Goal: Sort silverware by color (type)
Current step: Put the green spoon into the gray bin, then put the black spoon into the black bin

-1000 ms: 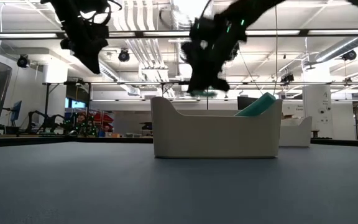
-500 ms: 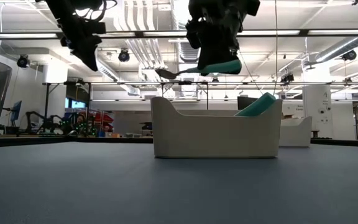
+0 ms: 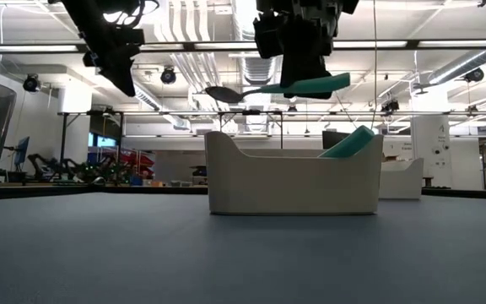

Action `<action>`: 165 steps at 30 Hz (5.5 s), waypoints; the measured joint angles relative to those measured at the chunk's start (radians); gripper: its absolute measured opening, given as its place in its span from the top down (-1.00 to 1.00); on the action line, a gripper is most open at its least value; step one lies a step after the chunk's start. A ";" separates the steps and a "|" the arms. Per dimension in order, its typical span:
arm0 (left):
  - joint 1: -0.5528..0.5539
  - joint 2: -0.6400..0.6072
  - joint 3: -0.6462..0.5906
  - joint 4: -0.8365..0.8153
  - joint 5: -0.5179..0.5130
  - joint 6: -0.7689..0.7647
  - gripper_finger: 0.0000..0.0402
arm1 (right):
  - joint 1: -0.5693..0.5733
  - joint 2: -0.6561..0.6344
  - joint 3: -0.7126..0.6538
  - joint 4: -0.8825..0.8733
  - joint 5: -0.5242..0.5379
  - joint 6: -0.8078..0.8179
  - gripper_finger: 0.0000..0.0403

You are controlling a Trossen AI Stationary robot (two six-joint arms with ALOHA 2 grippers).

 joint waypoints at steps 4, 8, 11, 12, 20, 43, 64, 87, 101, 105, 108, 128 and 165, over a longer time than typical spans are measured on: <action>0.000 0.000 0.000 -0.020 0.000 -0.007 0.74 | 0.018 0.000 -0.009 -0.001 0.056 -0.003 0.35; 0.000 0.000 0.000 -0.051 0.000 -0.030 0.74 | 0.019 0.000 -0.014 -0.001 0.065 -0.001 0.17; 0.000 -0.002 0.000 -0.060 0.000 -0.031 0.74 | -0.003 0.000 -0.009 -0.001 0.114 0.042 0.14; 0.000 -0.003 0.000 -0.059 0.000 -0.031 0.74 | -0.015 0.000 -0.004 0.001 0.138 0.068 0.14; 0.000 -0.002 0.000 0.005 0.000 -0.030 0.74 | -0.177 0.055 -0.006 0.049 0.345 0.247 0.25; 0.025 -0.001 0.000 0.063 -0.001 0.031 0.74 | -0.264 0.357 0.116 0.112 0.363 0.167 0.41; 0.097 -0.001 0.000 0.135 -0.001 0.088 0.74 | -0.317 0.421 0.113 0.075 0.379 0.143 0.48; 0.101 -0.001 0.000 0.135 -0.001 0.104 0.74 | -0.308 0.282 0.114 0.056 0.306 0.106 0.85; 0.101 -0.001 0.000 0.096 -0.001 0.099 0.74 | -0.088 0.150 0.116 0.043 0.078 -0.002 0.84; 0.101 -0.001 0.000 0.056 -0.001 0.095 0.74 | -0.013 0.155 0.113 0.038 0.075 -0.001 0.83; 0.101 -0.001 0.000 0.009 0.001 0.074 0.74 | 0.030 0.168 0.109 0.024 0.077 0.006 0.83; 0.068 0.051 0.000 -0.089 0.636 0.194 0.74 | 0.091 0.142 0.113 -0.143 0.185 0.185 0.32; -0.095 0.727 0.026 0.773 0.633 0.351 0.71 | 0.000 -0.146 0.114 -0.437 0.483 0.332 0.46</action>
